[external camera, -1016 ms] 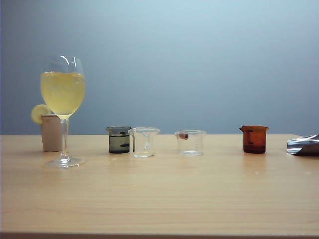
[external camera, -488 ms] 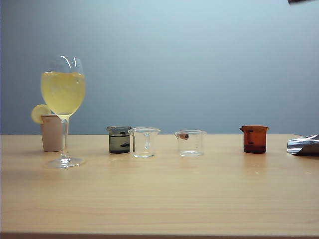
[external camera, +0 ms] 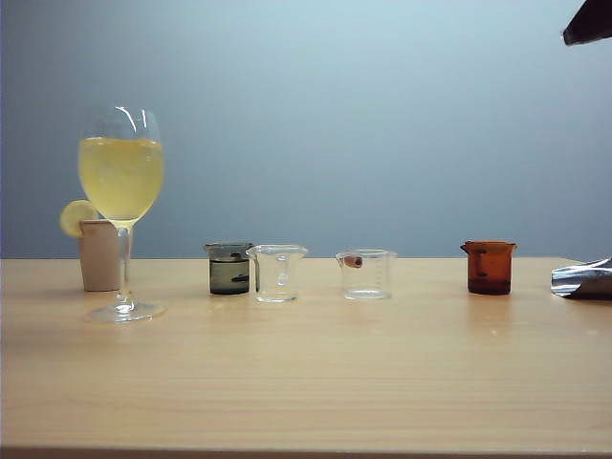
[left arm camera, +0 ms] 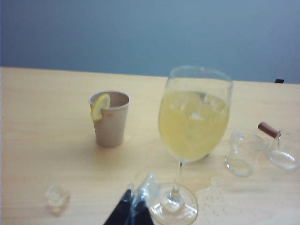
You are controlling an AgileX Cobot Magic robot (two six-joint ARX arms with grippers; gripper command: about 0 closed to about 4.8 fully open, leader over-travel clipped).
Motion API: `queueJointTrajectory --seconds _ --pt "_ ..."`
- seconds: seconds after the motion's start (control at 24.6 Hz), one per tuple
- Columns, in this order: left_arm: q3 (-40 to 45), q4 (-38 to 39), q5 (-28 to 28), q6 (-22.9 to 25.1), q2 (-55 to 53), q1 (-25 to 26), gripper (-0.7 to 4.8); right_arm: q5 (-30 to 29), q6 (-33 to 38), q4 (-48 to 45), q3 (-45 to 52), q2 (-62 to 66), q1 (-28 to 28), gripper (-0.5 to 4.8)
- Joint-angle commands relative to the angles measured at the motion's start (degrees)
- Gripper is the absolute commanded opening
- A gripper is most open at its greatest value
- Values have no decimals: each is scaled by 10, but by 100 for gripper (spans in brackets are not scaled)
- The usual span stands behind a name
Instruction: Pick up the third measuring cup from the left, pour the pineapple juice inside into the goblet, and finally put the measuring cup back in its original place.
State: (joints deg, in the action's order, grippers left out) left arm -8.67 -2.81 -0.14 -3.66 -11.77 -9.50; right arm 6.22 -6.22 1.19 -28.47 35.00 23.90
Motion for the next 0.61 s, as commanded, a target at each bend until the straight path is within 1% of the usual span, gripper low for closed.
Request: queueJointTrajectory --seconds 0.04,0.24,0.37,0.45,0.49,0.61 --pt "2 -17 16 2 0 0 -5 -1 3 0 -1 0 0 0" --pt "2 -18 28 2 0 1 -5 -1 3 0 -1 0 0 0" --pt "9 -16 27 3 20 4 -5 -1 3 1 -1 0 0 0" --pt "21 -15 28 14 41 14 -5 -1 3 1 -1 0 0 0" --pt "35 -16 32 22 59 27 -5 -1 3 1 -1 0 0 0" --pt "58 -15 29 22 90 56 -5 -1 3 1 -1 0 0 0"
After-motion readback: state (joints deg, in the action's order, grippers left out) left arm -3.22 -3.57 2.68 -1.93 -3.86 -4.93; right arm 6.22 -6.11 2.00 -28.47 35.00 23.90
